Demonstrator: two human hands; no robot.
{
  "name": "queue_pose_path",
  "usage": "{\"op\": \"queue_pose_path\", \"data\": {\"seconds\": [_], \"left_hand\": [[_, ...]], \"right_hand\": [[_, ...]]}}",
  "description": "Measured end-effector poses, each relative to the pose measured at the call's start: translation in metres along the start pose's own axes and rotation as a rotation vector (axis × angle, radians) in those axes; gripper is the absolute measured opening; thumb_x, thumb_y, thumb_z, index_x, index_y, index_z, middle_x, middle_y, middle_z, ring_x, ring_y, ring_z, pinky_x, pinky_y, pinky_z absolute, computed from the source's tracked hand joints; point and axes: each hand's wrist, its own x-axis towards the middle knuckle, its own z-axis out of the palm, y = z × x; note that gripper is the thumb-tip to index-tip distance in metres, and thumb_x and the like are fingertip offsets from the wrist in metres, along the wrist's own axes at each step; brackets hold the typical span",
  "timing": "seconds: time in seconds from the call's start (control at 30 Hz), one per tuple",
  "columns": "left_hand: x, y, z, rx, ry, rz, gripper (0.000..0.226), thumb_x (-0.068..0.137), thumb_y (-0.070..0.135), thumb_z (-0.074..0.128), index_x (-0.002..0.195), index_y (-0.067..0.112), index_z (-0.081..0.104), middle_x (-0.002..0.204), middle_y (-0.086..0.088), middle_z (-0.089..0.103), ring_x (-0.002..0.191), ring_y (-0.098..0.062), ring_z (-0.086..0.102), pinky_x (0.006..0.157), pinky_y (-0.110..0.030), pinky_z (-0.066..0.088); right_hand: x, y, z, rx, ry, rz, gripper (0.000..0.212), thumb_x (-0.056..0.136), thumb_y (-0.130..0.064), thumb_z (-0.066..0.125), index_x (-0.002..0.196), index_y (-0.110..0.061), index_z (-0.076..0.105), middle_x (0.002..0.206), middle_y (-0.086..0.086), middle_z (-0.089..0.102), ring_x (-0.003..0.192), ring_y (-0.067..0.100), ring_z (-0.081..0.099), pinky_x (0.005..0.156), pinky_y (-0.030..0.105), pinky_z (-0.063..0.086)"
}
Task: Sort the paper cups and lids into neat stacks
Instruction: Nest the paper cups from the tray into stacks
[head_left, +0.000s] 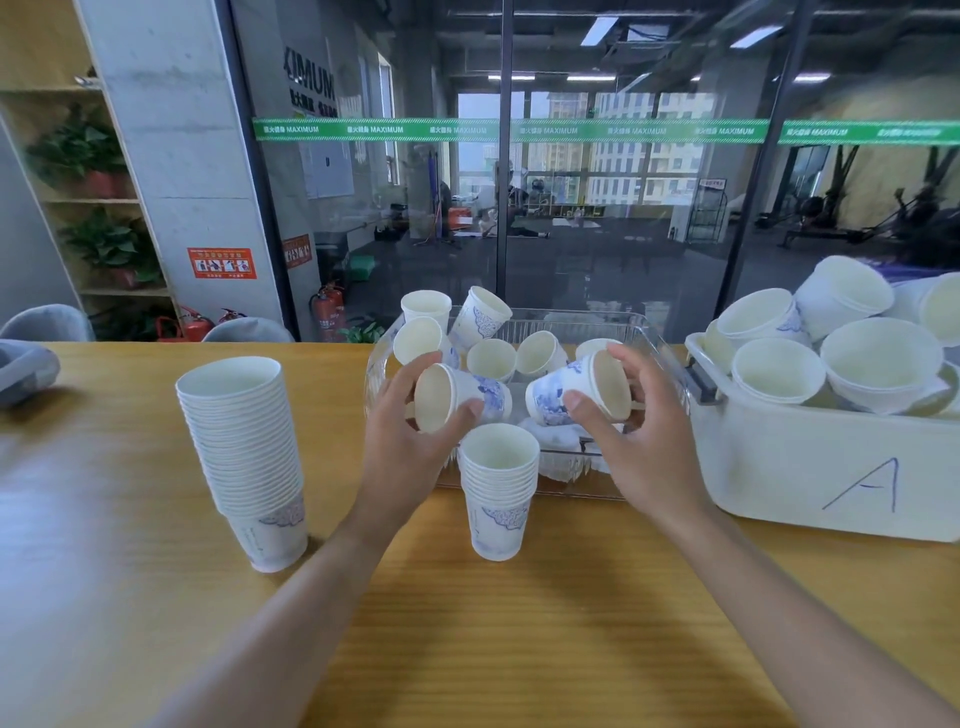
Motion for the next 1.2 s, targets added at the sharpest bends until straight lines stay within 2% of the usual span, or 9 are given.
{"op": "queue_pose_path", "data": {"seconds": [0.1,0.2,0.27,0.37,0.47,0.57,0.67,0.87,1.2], "left_hand": [[-0.006,-0.003,-0.001,-0.052,0.023,-0.009,0.063,0.085,0.049,0.081,0.139,0.032,0.054,0.124,0.024,0.06,0.115,0.003,0.057,0.089,-0.008,0.045],[-0.009,-0.008,-0.005,-0.117,0.027,-0.054,0.073,0.079,0.05,0.086,0.138,0.033,0.047,0.13,0.012,0.061,0.116,-0.007,0.063,0.09,-0.02,0.053],[-0.011,-0.006,-0.007,-0.159,0.028,-0.084,0.069,0.077,0.037,0.092,0.129,0.038,0.047,0.127,0.005,0.063,0.113,-0.009,0.065,0.087,-0.021,0.054],[-0.01,-0.006,-0.009,-0.218,0.047,-0.138,0.068,0.07,0.033,0.096,0.117,0.039,0.047,0.121,0.006,0.067,0.11,-0.007,0.067,0.09,-0.03,0.057],[-0.008,-0.009,-0.01,-0.246,0.05,-0.156,0.073,0.064,0.042,0.098,0.119,0.034,0.051,0.119,0.002,0.071,0.111,-0.021,0.071,0.096,-0.041,0.058],[-0.009,-0.007,-0.01,-0.28,0.061,-0.143,0.067,0.07,0.031,0.097,0.121,0.029,0.054,0.118,-0.001,0.072,0.112,-0.021,0.07,0.087,-0.03,0.059],[-0.01,-0.005,-0.01,-0.298,0.042,-0.141,0.066,0.072,0.026,0.096,0.123,0.029,0.053,0.123,-0.001,0.07,0.116,-0.021,0.068,0.086,-0.025,0.058],[-0.013,-0.003,-0.007,-0.327,-0.003,-0.176,0.071,0.073,0.025,0.095,0.131,0.014,0.057,0.12,-0.004,0.075,0.114,-0.023,0.071,0.096,-0.042,0.059],[-0.018,-0.001,0.002,-0.374,-0.06,-0.257,0.075,0.064,0.039,0.095,0.127,0.02,0.059,0.121,-0.003,0.073,0.115,-0.024,0.07,0.098,-0.051,0.058]], "right_hand": [[-0.015,0.005,0.008,0.106,0.059,0.063,0.067,0.083,-0.045,0.082,0.14,-0.038,0.046,0.127,-0.024,0.058,0.118,0.001,0.057,0.099,0.028,0.05],[-0.023,0.009,0.013,0.204,0.093,0.111,0.072,0.079,-0.038,0.088,0.138,-0.039,0.047,0.12,-0.02,0.066,0.116,0.001,0.062,0.098,0.028,0.051],[-0.025,0.01,0.014,0.268,0.113,0.138,0.075,0.076,-0.033,0.091,0.137,-0.038,0.048,0.12,-0.014,0.07,0.116,0.003,0.064,0.098,0.029,0.053],[-0.026,0.009,0.012,0.314,0.137,0.129,0.079,0.072,-0.026,0.093,0.138,-0.031,0.05,0.121,-0.009,0.071,0.115,0.004,0.065,0.097,0.027,0.052],[-0.029,0.006,0.011,0.359,0.134,0.107,0.07,0.072,-0.016,0.092,0.132,-0.026,0.057,0.121,-0.01,0.069,0.107,-0.002,0.067,0.09,0.021,0.055],[-0.031,-0.001,0.01,0.432,0.152,0.068,0.065,0.074,-0.015,0.091,0.131,-0.021,0.06,0.119,-0.009,0.071,0.106,0.003,0.069,0.088,0.022,0.056],[-0.033,-0.012,0.011,0.521,0.223,0.002,0.071,0.077,-0.025,0.092,0.137,-0.014,0.056,0.129,0.0,0.069,0.118,0.014,0.068,0.101,0.035,0.056],[-0.037,-0.029,0.02,0.556,0.203,-0.095,0.074,0.081,-0.022,0.088,0.143,-0.01,0.048,0.128,0.0,0.068,0.119,0.02,0.067,0.098,0.032,0.055],[-0.041,-0.037,0.03,0.643,0.126,-0.083,0.07,0.081,-0.019,0.08,0.142,-0.006,0.049,0.126,-0.003,0.069,0.118,0.014,0.068,0.093,0.027,0.055]]}}
